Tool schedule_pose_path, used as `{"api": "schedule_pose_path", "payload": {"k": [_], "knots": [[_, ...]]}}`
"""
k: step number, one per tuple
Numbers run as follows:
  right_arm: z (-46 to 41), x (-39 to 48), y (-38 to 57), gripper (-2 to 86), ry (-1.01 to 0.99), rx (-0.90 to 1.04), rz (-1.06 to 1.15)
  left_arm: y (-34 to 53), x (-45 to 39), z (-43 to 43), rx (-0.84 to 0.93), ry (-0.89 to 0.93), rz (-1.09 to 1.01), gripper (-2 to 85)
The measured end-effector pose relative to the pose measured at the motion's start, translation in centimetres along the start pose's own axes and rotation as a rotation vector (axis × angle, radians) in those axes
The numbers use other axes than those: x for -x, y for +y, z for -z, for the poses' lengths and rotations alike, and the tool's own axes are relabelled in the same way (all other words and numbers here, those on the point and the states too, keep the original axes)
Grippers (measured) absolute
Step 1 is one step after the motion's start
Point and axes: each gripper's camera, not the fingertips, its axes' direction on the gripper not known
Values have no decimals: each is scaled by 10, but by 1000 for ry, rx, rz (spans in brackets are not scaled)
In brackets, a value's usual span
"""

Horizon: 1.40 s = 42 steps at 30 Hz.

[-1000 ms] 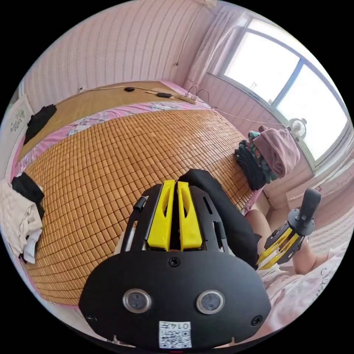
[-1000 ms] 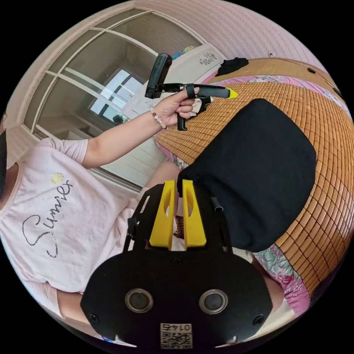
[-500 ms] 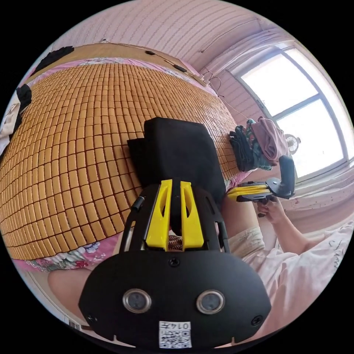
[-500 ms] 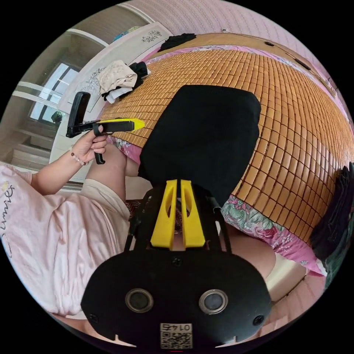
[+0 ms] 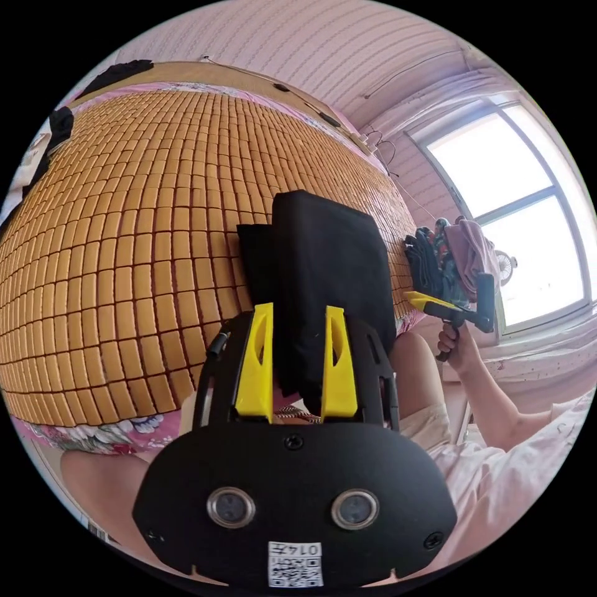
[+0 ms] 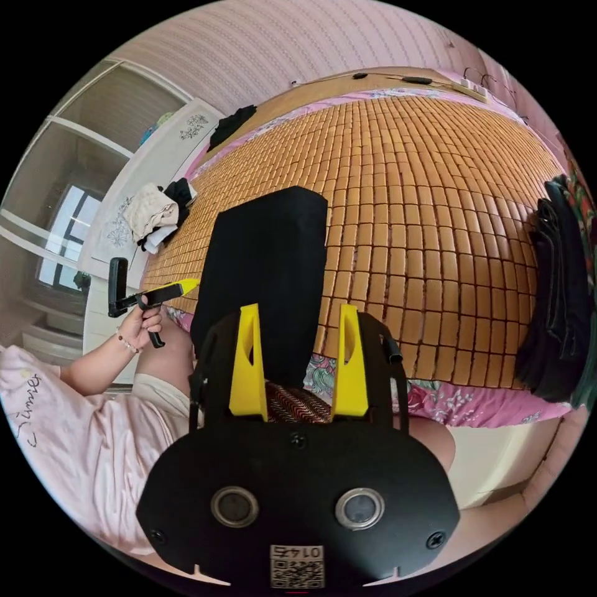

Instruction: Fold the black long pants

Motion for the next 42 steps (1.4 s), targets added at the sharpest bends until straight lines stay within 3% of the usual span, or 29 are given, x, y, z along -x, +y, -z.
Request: {"api": "schedule_pose_path", "payload": {"k": [4,6,11,15,20,26,30,36,39,42], "knots": [[-32,1,-21,163,-81,40,-69,-19,12,-27,94,-8,-9,157],[-49,12,-28,136,-172,67,-73,-21,14,-29,82,-10,-35,141],[-51,46,-42,53,-149,74,-18,-24,39,-29,109,101,52,77],[-55,96,-86,30,25,187,173,-29,46,-30,78,89,57,64],[-58,111,-163,24,206,307,252,-66,34,-53,99,125,27,63],[-56,84,-254,27,486,432,247,-153,-21,-112,141,120,-107,62],[-40,44,-313,38,669,464,108,-217,-72,-168,199,164,-201,61],[32,-4,-345,46,836,184,-259,-281,-137,-218,201,197,-346,91],[42,15,-332,49,795,60,-244,-272,-138,-205,181,163,-452,90],[22,47,-320,56,745,69,-157,-237,-107,-176,185,137,-483,86]]}}
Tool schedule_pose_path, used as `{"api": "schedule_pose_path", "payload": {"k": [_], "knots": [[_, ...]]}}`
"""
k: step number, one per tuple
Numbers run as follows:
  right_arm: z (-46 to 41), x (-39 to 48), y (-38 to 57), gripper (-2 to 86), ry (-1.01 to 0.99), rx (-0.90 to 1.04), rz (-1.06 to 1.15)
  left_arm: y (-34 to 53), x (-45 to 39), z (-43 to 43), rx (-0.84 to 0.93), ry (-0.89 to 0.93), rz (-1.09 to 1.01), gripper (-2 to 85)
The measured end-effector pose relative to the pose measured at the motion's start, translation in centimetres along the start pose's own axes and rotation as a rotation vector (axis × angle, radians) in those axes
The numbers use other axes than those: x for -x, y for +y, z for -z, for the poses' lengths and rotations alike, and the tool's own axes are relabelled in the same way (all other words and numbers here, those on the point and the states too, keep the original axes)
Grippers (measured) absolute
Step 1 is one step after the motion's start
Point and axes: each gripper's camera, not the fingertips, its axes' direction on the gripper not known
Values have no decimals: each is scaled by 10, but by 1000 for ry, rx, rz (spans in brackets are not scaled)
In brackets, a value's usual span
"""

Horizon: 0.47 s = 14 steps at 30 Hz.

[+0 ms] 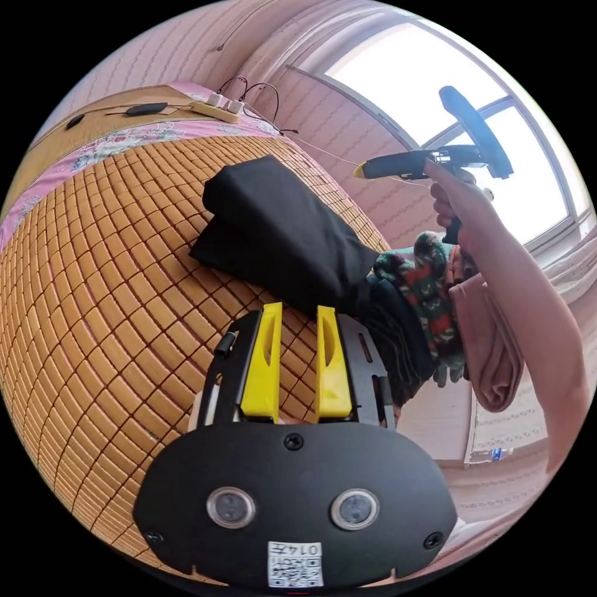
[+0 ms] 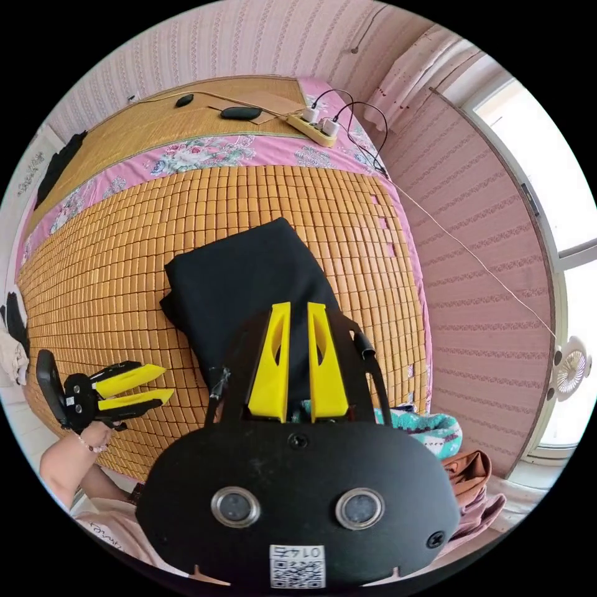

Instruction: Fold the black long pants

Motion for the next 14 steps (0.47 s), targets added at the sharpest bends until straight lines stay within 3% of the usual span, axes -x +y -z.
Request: {"api": "schedule_pose_path", "payload": {"k": [6,14], "knots": [[12,136,53,79,-174,-11,305,201,21,103,-52,-112,68,80],[55,421,154,94,-366,-68,924,524,51,288,-352,-384,634,76]]}}
